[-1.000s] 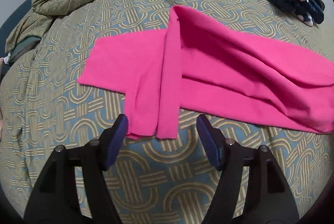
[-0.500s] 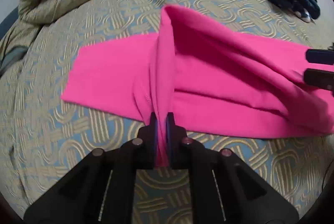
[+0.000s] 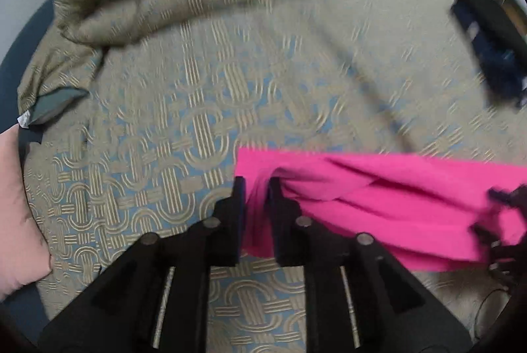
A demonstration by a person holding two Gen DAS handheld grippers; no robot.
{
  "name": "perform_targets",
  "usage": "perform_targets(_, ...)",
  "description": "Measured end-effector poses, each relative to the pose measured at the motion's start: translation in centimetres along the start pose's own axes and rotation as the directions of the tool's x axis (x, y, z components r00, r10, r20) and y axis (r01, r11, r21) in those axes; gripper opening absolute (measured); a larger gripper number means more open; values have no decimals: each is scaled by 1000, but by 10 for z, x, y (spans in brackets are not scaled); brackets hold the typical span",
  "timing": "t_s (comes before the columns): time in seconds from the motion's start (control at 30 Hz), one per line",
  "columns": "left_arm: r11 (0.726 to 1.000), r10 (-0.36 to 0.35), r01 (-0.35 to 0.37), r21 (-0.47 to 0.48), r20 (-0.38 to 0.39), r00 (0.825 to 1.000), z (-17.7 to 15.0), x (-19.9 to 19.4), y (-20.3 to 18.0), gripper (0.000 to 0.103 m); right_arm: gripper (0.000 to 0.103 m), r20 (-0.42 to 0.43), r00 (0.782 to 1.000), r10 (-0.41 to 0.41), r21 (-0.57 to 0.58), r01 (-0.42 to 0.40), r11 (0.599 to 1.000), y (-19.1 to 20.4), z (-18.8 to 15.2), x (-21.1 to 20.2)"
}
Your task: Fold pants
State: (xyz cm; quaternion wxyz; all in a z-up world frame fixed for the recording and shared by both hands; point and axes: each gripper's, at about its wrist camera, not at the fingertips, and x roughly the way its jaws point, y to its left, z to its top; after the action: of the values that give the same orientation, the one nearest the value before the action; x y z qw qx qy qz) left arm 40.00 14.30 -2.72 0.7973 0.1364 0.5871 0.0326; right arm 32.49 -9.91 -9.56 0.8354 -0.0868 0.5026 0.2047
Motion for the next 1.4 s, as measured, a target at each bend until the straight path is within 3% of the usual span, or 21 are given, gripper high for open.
perform_targets(0.03,999,46,-45,8,-53,998,-3,19,-2,34,54,-9,1000,-9,0,9,1000,-1,1,3)
perform_targets(0.1,986,165,-162,33,-125,978,-13,52,-5,36,54,-24,999,-47,-12,47,999,-4,-1,8)
perform_targets(0.17,979,201,-194,56,-154,968,-24,72,-7,36,54,-33,996,-79,-24,78,997,-10,-4,11)
perform_targets(0.33,986,165,-167,-13,-100,981,-30,73,6,49,54,-49,994,-97,-7,97,995,-23,-6,19)
perform_targets(0.47,989,138,-138,-60,-11,990,-22,56,20,49,54,-53,995,-80,-11,80,997,-22,0,27)
perform_targets(0.6,994,-28,31,-105,30,999,-20,44,28,51,54,-41,998,-41,-28,39,999,-10,6,31)
perform_targets(0.7,988,-113,118,-97,60,992,-27,45,23,62,54,-30,999,-27,-77,25,997,5,16,34)
perform_targets(0.83,992,-97,99,-77,27,995,-33,65,16,63,54,-20,998,-54,-144,50,988,29,28,42)
perform_targets(0.87,989,-116,118,-93,33,993,-33,69,18,62,54,-19,998,-53,-154,49,987,34,31,44)
perform_targets(0.9,984,-139,143,-109,43,989,-34,70,20,54,54,-18,999,-48,-163,44,986,38,34,47)
perform_targets(0.93,968,-203,209,-137,59,978,-33,71,23,34,54,-17,999,-45,-172,42,984,41,38,49)
perform_targets(1.0,952,-254,261,-157,67,965,-34,71,25,15,54,-6,999,-46,-194,44,980,49,46,55)
perform_targets(1.03,955,-243,251,-155,68,968,-32,70,25,10,54,0,999,-46,-205,45,978,53,48,57)
perform_targets(1.13,951,-250,257,-171,64,966,-29,66,28,9,50,20,999,-37,-243,41,969,68,65,68)
perform_targets(1.23,946,-222,242,-215,110,969,-17,56,42,7,38,32,999,-14,-293,22,956,89,83,76)
perform_targets(1.33,925,-205,254,-282,193,959,-3,41,64,7,10,30,1000,6,-316,4,949,105,103,88)
perform_targets(1.4,918,-159,234,-319,244,957,1,31,77,7,4,25,1000,10,-278,-3,961,102,119,96)
